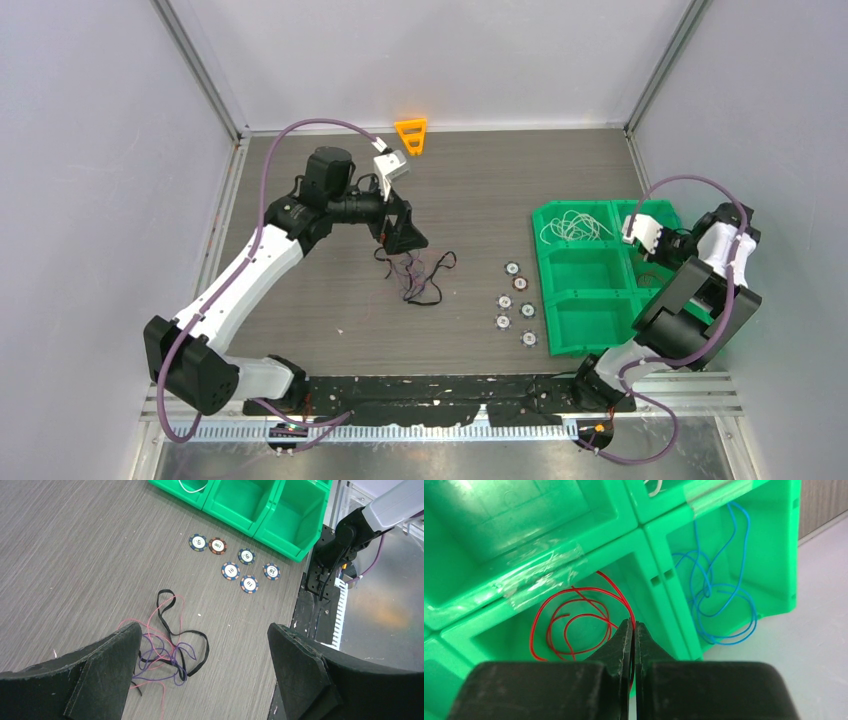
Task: Untangle the cables
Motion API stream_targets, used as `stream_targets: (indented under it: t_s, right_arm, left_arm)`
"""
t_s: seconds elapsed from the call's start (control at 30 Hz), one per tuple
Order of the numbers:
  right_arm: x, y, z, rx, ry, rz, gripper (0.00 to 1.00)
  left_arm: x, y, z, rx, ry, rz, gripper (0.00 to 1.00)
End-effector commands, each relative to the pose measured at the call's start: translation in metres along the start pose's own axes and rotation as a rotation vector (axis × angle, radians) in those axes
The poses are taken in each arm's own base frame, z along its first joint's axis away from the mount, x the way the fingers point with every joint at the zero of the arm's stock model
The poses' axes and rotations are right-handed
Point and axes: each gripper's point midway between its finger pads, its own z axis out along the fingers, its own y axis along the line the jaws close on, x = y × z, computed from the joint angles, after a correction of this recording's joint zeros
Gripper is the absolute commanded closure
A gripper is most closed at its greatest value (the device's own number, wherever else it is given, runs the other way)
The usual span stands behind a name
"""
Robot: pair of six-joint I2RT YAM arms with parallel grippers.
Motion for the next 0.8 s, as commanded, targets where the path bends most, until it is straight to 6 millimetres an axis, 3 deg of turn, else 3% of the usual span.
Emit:
stream_targets:
  t_s: [0.0,0.2,0.3,0.37,0.6,0.77]
  right_arm:
    - [-0.012,0.002,-0.015,-0.008,-0.021,-0.065,0.94]
    - [-0.006,0.018,0.011,-0.063,-0.008,-0.066,0.87]
    - [-0.007,0.014,0.014,-0.058,-0.005,-0.051,0.73]
    - [-0.01,0.008,0.008,-0.042,-0.002,-0.038,0.62]
    - [-0.028,-0.014,-0.038,0.037,0.011,-0.005,0.4]
    - [-0.044,-0.013,-0.068,0.033,0.003,0.023,0.21]
  left_arm:
    - [-0.015,-0.003,-0.006,0.003,-0.038,0.034,0.0]
    - [-0.017,-0.001,-0.004,0.003,-0.035,0.028,0.0]
    - [-0.016,-0.001,-0.004,0.001,-0.031,0.031,0.0]
    - [-0.016,0.0,-0.005,-0.003,-0.029,0.033,0.0]
    - [-0.016,0.007,-0.003,-0.039,-0.032,0.029,0.0]
    - [-0.02,0.021,-0.006,-0.114,-0.058,0.005,0.0]
